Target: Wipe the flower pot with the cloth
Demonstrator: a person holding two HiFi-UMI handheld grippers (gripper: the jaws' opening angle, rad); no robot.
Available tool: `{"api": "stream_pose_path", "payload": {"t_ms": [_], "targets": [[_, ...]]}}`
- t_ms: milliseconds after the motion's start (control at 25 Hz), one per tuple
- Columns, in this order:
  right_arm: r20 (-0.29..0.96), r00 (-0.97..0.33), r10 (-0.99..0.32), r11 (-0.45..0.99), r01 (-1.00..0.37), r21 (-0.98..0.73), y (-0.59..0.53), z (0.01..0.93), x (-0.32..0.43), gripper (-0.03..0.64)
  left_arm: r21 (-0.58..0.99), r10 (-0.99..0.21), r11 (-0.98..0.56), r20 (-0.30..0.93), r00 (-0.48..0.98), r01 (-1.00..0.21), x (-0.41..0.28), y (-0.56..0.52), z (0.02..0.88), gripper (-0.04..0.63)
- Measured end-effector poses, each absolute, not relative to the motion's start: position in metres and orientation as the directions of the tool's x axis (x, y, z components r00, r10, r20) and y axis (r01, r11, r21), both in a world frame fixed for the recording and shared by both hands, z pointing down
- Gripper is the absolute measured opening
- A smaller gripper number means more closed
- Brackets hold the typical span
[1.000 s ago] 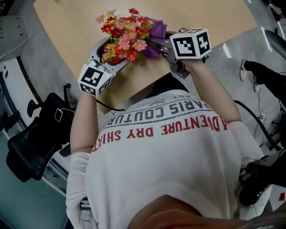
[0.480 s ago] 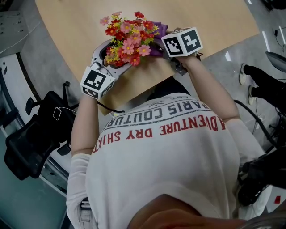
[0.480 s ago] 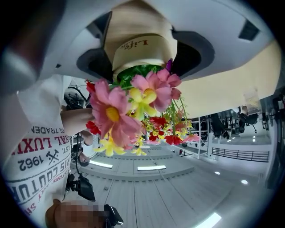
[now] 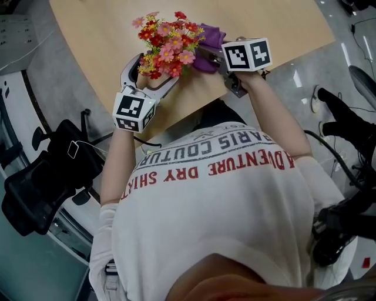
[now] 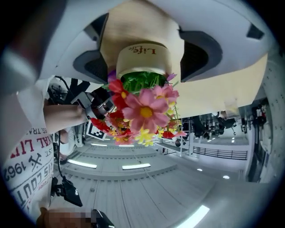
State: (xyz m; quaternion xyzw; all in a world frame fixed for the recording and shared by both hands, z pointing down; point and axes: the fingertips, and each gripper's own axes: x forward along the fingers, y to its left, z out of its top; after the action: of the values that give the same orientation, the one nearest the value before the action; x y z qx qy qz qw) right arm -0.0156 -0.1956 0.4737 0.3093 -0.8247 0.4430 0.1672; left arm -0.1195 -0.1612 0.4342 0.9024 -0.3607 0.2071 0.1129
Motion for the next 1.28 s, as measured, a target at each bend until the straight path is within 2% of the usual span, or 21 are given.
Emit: {"api": "stream_pose_path", "payload": {"t_ms": [80,160,320,520,800,880,920,1080,1280], "targets": [[0.546,-0.745,-0.383,0.412,-0.667,-0.621,-0.191,0.465,-0.015,0.046,0.083,-0.64,-0.671,0.437,0.631,-0.737,-0.122,-0.153,0.43,0.529],[0.536,-0.743,-0.401,0.404,-0.669,-0.624,-0.188,0.465,-0.012,0.046,0.091,-0.676,-0.628,0.428,0.6,-0.773,-0.117,-0.149,0.434,0.54],[0.519,-0.738,-0.432,0.387,-0.671,-0.632,-0.177,0.464,-0.005,0.046,0.078,-0.735,-0.539,0.443,0.514,-0.838,-0.103,-0.151,0.448,0.54],[0.502,-0.734,-0.457,0.382,-0.672,-0.635,-0.164,0.459,0.004,0.046,0.04,-0.842,-0.339,0.434,0.321,-0.94,-0.117,-0.167,0.456,0.54],[0.479,-0.737,-0.476,0.379,-0.664,-0.644,-0.165,0.447,0.011,0.046,0.055,-0.861,-0.258,0.44,0.256,-0.964,-0.116,-0.178,0.453,0.537],[0.475,-0.74,-0.476,0.38,-0.66,-0.648,-0.164,0.446,0.013,0.046,0.071,-0.857,-0.254,0.445,0.259,-0.965,-0.114,-0.179,0.454,0.528],[0.472,-0.742,-0.475,0.379,-0.657,-0.651,-0.164,0.446,0.013,0.046,0.072,-0.856,-0.257,0.446,0.262,-0.964,-0.113,-0.178,0.453,0.492],[0.46,-0.751,-0.473,0.384,-0.646,-0.66,-0.158,0.444,0.013,0.046,0.07,-0.843,-0.292,0.452,0.291,-0.954,-0.112,-0.172,0.454,0.488],[0.45,-0.77,-0.452,0.404,-0.626,-0.667,-0.154,0.437,0.0,0.046,0.072,-0.788,-0.443,0.444,0.426,-0.894,-0.117,-0.167,0.452,0.485]]}}
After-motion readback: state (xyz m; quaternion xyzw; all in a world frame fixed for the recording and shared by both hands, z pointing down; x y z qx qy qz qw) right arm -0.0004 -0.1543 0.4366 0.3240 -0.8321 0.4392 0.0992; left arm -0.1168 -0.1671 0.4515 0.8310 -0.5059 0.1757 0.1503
